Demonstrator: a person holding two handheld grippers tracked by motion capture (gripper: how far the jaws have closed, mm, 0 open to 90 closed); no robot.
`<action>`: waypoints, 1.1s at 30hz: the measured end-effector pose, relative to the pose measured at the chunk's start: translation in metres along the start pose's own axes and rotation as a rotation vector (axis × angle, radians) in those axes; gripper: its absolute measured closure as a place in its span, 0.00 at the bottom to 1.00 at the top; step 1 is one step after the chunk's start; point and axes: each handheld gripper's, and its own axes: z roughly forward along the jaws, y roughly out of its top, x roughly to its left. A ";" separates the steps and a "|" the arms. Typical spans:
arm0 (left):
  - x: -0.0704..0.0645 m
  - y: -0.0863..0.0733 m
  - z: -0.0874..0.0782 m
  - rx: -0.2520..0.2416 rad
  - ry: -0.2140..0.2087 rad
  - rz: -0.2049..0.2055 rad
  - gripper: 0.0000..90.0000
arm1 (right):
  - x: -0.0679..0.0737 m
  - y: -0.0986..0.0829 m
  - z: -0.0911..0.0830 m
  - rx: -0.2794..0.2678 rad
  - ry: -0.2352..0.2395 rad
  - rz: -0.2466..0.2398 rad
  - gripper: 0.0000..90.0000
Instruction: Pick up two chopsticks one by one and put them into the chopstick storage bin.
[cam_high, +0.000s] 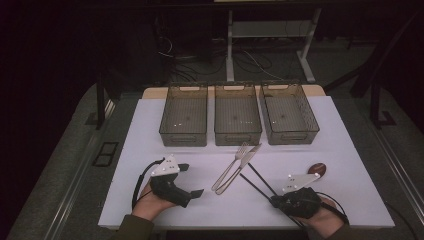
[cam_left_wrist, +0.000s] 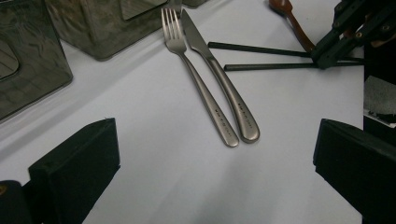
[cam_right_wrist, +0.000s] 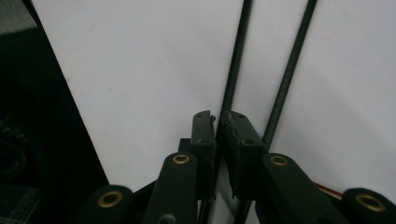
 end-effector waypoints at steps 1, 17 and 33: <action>0.000 0.000 0.000 0.001 0.000 -0.001 0.00 | 0.000 0.000 0.000 0.001 -0.003 0.001 0.91; 0.000 0.000 0.001 0.004 -0.002 0.000 0.00 | -0.001 -0.001 -0.001 -0.011 -0.004 0.038 0.95; 0.000 0.000 0.000 0.003 -0.002 -0.002 0.00 | -0.007 0.004 -0.021 -0.119 0.025 0.078 0.95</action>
